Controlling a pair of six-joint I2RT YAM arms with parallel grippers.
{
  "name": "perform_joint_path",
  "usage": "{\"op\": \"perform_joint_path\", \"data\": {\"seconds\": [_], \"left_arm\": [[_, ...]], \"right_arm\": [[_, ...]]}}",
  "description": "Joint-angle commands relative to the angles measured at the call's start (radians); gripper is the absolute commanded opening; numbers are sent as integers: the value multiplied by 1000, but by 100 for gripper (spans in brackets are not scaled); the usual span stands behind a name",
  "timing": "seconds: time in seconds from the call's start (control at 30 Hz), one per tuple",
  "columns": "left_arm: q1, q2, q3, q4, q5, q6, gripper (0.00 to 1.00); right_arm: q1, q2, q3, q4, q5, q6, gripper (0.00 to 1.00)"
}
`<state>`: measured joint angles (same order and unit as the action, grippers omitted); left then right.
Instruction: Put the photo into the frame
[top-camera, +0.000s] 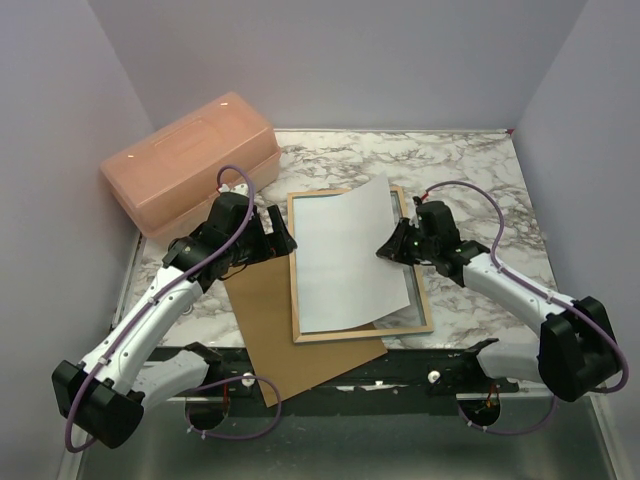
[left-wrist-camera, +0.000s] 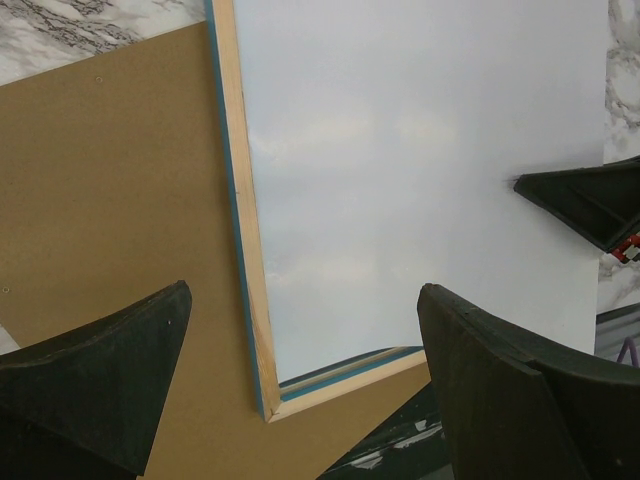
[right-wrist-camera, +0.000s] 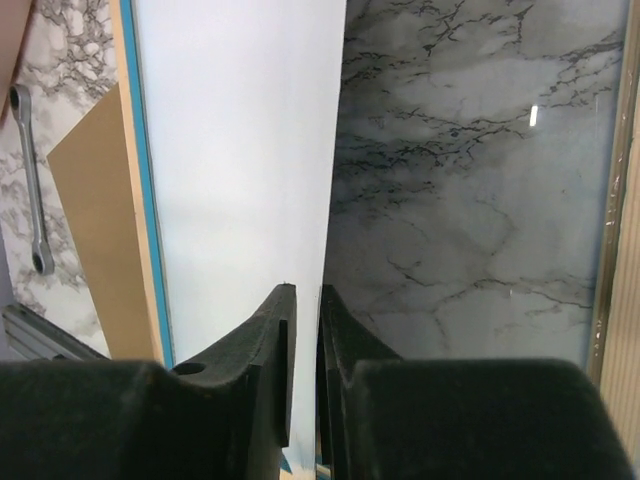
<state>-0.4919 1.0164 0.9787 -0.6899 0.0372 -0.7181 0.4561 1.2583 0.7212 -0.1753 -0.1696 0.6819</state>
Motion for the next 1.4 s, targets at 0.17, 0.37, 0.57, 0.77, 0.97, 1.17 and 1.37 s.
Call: {"op": "perform_joint_path", "data": {"seconds": [0.17, 0.37, 0.57, 0.77, 0.97, 1.17, 1.37], "left_arm": [[5, -33, -3, -7, 22, -4, 99], [4, -89, 19, -6, 32, -17, 99], [6, -155, 40, 7, 40, -31, 99], [6, -217, 23, 81, 73, -52, 98], [5, -261, 14, 121, 105, -53, 99], [6, -292, 32, 122, 119, -50, 98], [6, -303, 21, 169, 148, -62, 99]], "right_arm": [[-5, 9, 23, -43, 38, -82, 49], [-5, -5, 61, -98, 80, -119, 75], [-5, -15, 113, -187, 129, -156, 100], [-4, -39, 157, -264, 212, -184, 100], [-4, -41, 201, -305, 217, -187, 100], [2, -19, 271, -340, 219, -179, 100], [41, 0, 314, -333, 137, -160, 100]]}}
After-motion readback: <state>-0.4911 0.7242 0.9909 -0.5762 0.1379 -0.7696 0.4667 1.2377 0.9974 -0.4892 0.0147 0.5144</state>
